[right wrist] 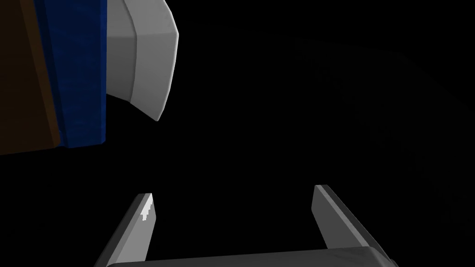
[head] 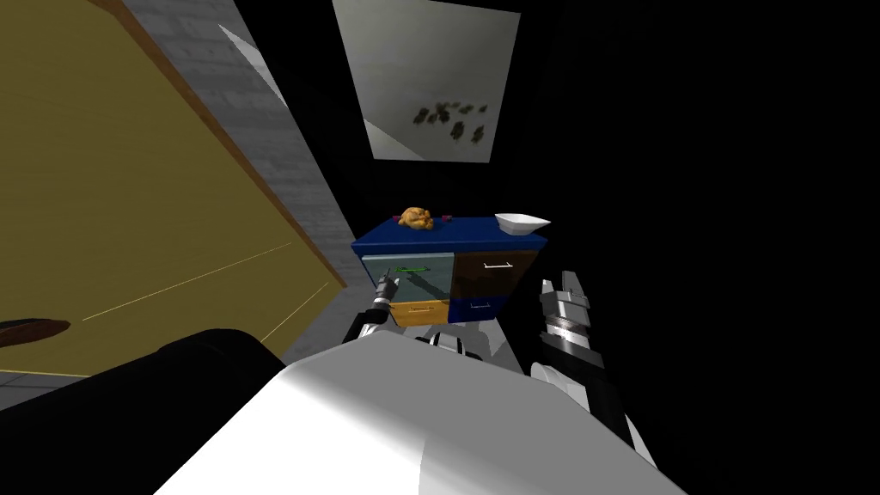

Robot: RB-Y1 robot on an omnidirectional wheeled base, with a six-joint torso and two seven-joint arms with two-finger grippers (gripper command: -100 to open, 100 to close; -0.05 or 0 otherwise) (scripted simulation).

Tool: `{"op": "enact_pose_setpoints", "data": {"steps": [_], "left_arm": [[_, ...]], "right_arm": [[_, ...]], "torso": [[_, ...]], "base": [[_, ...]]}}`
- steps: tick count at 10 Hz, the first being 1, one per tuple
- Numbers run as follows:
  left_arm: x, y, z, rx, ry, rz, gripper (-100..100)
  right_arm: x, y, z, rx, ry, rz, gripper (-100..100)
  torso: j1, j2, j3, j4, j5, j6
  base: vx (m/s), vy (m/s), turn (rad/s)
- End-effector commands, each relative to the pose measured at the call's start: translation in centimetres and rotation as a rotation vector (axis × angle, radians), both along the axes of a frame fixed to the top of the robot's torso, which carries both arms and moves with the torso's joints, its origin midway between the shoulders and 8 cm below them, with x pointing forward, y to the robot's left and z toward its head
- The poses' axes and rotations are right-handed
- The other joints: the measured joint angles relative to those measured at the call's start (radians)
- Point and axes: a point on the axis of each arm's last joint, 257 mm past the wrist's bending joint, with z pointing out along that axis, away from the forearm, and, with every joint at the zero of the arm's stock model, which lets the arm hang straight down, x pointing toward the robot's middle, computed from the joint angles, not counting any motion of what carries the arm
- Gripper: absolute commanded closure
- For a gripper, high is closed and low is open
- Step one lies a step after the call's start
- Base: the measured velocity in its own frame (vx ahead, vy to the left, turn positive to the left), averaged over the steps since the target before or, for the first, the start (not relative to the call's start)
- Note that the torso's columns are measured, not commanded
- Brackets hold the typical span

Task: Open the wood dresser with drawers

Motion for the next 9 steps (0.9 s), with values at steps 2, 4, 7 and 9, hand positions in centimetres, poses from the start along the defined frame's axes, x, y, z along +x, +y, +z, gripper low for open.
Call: {"op": "enact_pose_setpoints", "data": {"steps": [2,4,7,9], "left_arm": [[-0.40,-0.18,0.22,-0.001,-0.001,-0.004,100],[-0.72,-0.33,0.40,-0.002,-0.001,-0.007,100],[-0.36,-0.18,0.24,-0.015,-0.006,-0.002,-100],[-0.10,-0.09,0.18,-0.021,-0.009,-0.001,-100]], "right_arm": [[0.01,0.01,0.01,0.000,0.000,0.000,0],[0.01,0.01,0.01,0.000,0.000,0.000,0],[0.00,0.00,-0.01,0.000,0.000,0.000,0],[-0.01,-0.01,-0.01,0.000,0.000,0.000,0]], "torso": [[-0.001,0.005,0.003,0.001,0.000,0.000],[0.002,0.002,0.002,0.001,0.000,0.000],[0.005,-0.015,-0.009,-0.004,0.001,0.000],[0.003,-0.009,-0.005,-0.002,0.001,0.000]], "base": [[-0.138,-0.058,0.019],[-0.168,-0.039,0.013],[0.052,0.006,-0.009],[0.168,0.046,-0.009]]}}
